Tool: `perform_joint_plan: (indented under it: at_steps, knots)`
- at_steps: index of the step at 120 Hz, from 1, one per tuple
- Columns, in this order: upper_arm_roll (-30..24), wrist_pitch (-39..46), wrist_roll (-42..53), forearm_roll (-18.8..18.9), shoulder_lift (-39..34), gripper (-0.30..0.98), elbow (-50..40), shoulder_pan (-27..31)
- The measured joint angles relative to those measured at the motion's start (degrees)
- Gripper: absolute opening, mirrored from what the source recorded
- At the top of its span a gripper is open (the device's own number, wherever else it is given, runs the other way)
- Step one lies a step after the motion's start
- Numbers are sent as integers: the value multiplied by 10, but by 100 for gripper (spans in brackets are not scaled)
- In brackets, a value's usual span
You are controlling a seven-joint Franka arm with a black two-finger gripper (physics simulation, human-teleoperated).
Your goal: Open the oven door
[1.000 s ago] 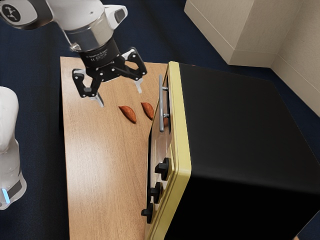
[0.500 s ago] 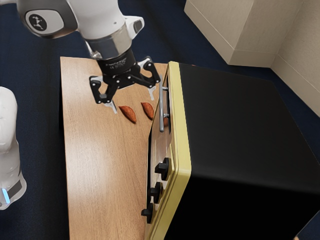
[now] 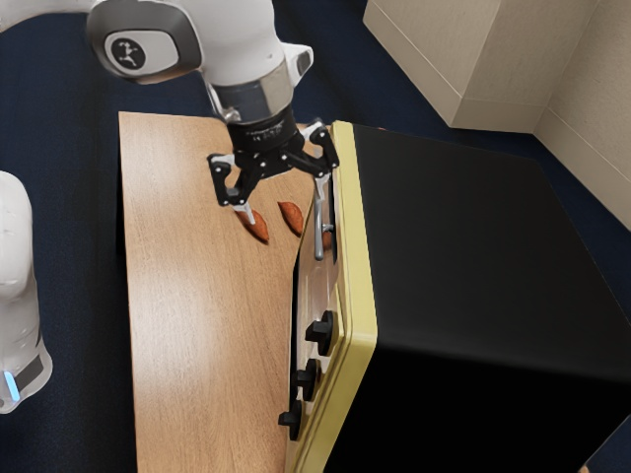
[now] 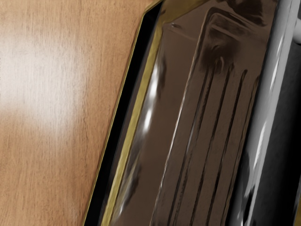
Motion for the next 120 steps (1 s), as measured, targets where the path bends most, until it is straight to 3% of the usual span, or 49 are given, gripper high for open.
perform_joint_plan:
  at_steps: [70, 120]
  knots:
    - [0, 35, 22, -34, 0, 68, -44, 19]
    - [0, 48, 30, -80, -116, 68, -148, 25]
